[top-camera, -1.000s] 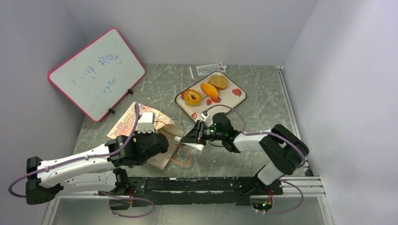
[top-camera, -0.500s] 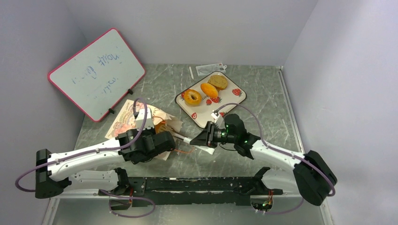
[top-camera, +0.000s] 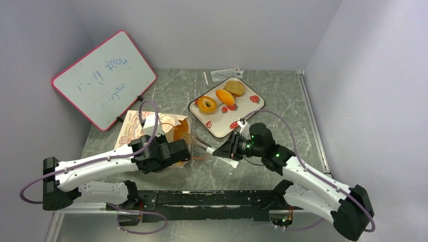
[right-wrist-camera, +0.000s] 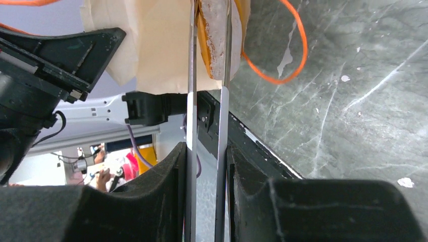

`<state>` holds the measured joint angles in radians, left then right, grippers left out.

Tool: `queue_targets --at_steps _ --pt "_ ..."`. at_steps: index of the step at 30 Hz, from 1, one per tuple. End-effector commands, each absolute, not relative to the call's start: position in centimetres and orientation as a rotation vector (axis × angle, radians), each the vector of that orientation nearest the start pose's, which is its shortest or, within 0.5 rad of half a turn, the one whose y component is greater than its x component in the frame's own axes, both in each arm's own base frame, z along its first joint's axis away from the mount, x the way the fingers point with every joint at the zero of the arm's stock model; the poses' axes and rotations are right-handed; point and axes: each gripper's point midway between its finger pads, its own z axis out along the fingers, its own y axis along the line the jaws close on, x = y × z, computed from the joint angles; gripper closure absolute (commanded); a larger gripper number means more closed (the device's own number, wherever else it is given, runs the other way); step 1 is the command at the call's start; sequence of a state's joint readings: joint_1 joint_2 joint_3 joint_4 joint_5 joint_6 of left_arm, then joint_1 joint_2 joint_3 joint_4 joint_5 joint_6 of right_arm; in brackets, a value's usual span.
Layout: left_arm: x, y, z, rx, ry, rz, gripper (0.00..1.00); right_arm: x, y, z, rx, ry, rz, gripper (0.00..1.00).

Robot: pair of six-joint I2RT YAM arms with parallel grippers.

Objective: Take the fake bread out of the paper bag
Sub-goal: Take out the fake bread from the paper bag, then place the fake bread in the container.

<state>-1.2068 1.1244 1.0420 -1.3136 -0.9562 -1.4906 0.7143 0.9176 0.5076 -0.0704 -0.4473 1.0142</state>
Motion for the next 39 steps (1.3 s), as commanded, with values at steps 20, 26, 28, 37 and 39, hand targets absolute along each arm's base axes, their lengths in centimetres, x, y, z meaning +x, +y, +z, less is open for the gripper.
queue_targets --at_steps 20,26,28,37,39 --pt "17.0 -8.0 23.7 -0.366 2.023 -0.086 0.93 21.4 20.9 25.8 0.476 2.104 1.011 1.00" --pt "17.3 -9.4 27.9 -0.252 1.933 -0.305 0.93 23.4 19.1 26.7 0.638 2.039 0.894 1.00" --pt "17.3 -9.7 29.1 -0.209 1.906 -0.352 0.93 24.0 18.7 27.0 0.675 2.029 0.856 1.00" --pt "16.5 -13.0 31.9 0.053 1.846 -0.517 0.93 25.8 17.2 27.3 0.836 2.021 0.673 1.00" --pt "15.8 -13.7 31.6 0.130 1.834 -0.570 0.93 25.7 16.9 26.4 0.888 2.027 0.651 1.00"
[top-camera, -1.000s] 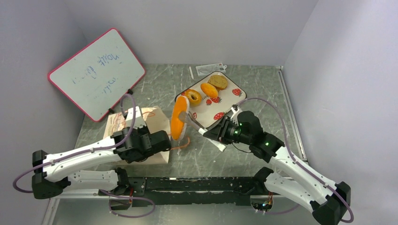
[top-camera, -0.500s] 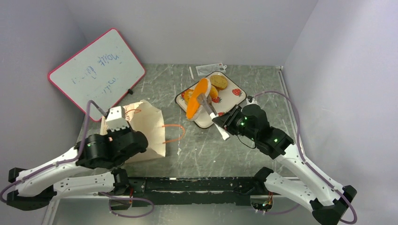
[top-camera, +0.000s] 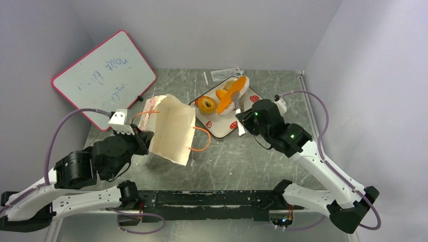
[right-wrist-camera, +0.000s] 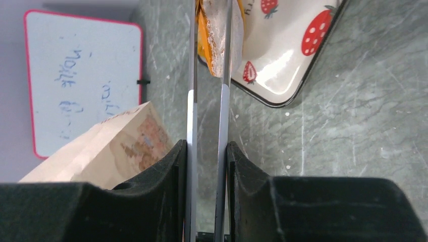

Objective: Take the fake bread out of the paper bag
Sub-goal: Place the fake bread in the container.

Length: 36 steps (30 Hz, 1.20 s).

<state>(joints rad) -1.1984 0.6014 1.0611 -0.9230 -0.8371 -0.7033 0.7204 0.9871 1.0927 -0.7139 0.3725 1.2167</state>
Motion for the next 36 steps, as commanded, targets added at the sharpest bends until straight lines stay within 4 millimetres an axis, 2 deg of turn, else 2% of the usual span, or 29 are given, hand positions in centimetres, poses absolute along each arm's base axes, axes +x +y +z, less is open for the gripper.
queue_targets --at_steps 1,4,8,12,14,19,26,31,36 --pt "15.5 -14.0 31.6 0.167 1.815 -0.605 0.93 25.6 16.8 25.8 0.909 2.031 0.644 1.00" --pt "14.5 -14.6 31.7 0.242 1.732 -0.705 0.93 25.5 16.7 24.0 0.954 2.049 0.618 1.00" --pt "13.5 -14.5 30.6 0.305 1.665 -0.766 0.93 25.6 16.8 22.5 0.976 2.063 0.595 1.00" --pt "13.0 -14.7 29.7 0.364 1.632 -0.783 0.93 25.9 16.7 21.2 1.007 2.072 0.551 1.00" --pt "13.0 -15.1 29.2 0.396 1.638 -0.775 0.93 25.8 16.7 19.5 1.020 2.090 0.529 1.00" --pt "13.2 -16.0 27.7 0.459 1.680 -0.724 0.93 26.4 17.7 17.1 1.046 2.101 0.554 1.00" --pt "13.3 -15.9 27.2 0.464 1.689 -0.712 0.93 26.9 18.9 15.3 1.094 2.113 0.584 1.00" --pt "13.3 -15.8 26.8 0.466 1.697 -0.699 0.93 27.5 20.1 14.9 1.107 2.111 0.644 1.00" --pt "13.4 -15.6 26.6 0.468 1.711 -0.683 0.93 27.7 20.5 13.5 1.138 2.113 0.699 1.00"
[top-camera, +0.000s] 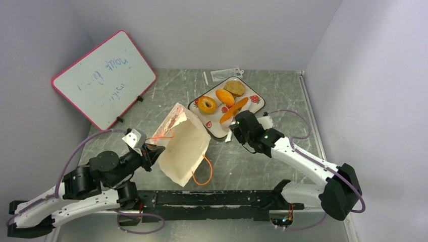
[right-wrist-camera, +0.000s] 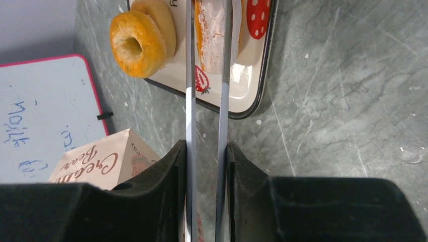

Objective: Take the fake bread out of the paper bag
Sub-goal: Place the fake bread in the container.

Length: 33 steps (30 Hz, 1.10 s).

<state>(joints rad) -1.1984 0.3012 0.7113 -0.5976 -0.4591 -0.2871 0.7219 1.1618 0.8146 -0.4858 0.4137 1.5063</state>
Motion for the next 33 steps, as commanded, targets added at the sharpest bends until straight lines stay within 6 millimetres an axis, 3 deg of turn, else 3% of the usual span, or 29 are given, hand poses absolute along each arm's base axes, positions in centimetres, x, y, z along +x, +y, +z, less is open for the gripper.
queue_targets --at_steps 1,8,13,17,33 --pt "13.4 -15.6 26.6 0.468 1.714 -0.682 0.93 27.8 20.6 13.3 1.141 2.117 0.714 1.00" --pt "13.3 -15.4 26.5 0.462 1.721 -0.683 0.93 27.7 21.3 12.0 1.114 2.174 0.700 1.00" --pt "13.5 -15.2 26.5 0.443 1.722 -0.675 0.93 27.2 21.0 11.5 1.099 2.195 0.691 0.73" --pt "13.8 -14.9 26.6 0.411 1.729 -0.659 0.93 27.1 20.9 12.1 1.077 2.192 0.700 0.58" --pt "14.3 -13.2 28.2 0.283 1.670 -0.674 0.93 26.1 19.7 14.7 1.070 2.191 0.680 0.55"
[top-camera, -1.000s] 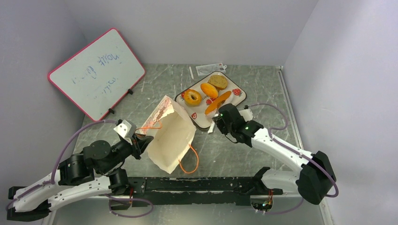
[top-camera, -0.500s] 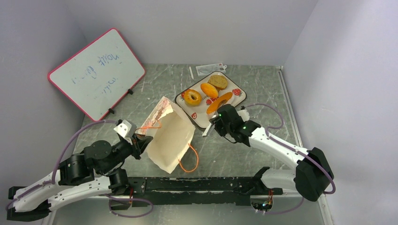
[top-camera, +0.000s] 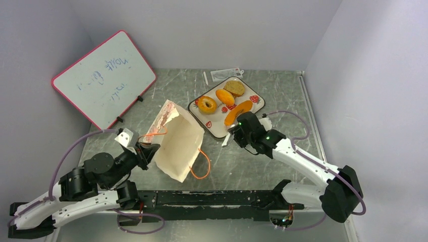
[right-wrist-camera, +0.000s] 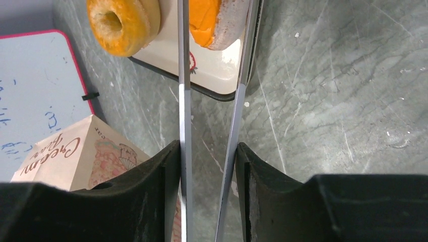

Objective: Take the fake bread out of the paper bag
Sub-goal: Place the fake bread in the container.

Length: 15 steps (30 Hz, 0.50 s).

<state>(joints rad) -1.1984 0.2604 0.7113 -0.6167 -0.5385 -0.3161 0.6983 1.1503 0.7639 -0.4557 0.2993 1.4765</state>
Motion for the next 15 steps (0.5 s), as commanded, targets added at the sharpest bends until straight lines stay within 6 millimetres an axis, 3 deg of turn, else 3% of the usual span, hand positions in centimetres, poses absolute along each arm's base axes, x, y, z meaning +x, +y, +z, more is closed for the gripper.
queue_targets --at_steps 1,10,15 --pt "14.3 -13.0 28.4 0.273 1.665 -0.678 0.93 26.0 19.7 14.9 1.067 2.191 0.681 0.55" --pt "14.6 -12.5 29.1 0.184 1.663 -0.697 0.93 25.5 19.1 15.8 1.054 2.193 0.667 0.54" --pt "15.0 -12.4 30.5 0.099 1.647 -0.729 0.93 25.3 18.5 16.5 1.045 2.179 0.649 0.54"
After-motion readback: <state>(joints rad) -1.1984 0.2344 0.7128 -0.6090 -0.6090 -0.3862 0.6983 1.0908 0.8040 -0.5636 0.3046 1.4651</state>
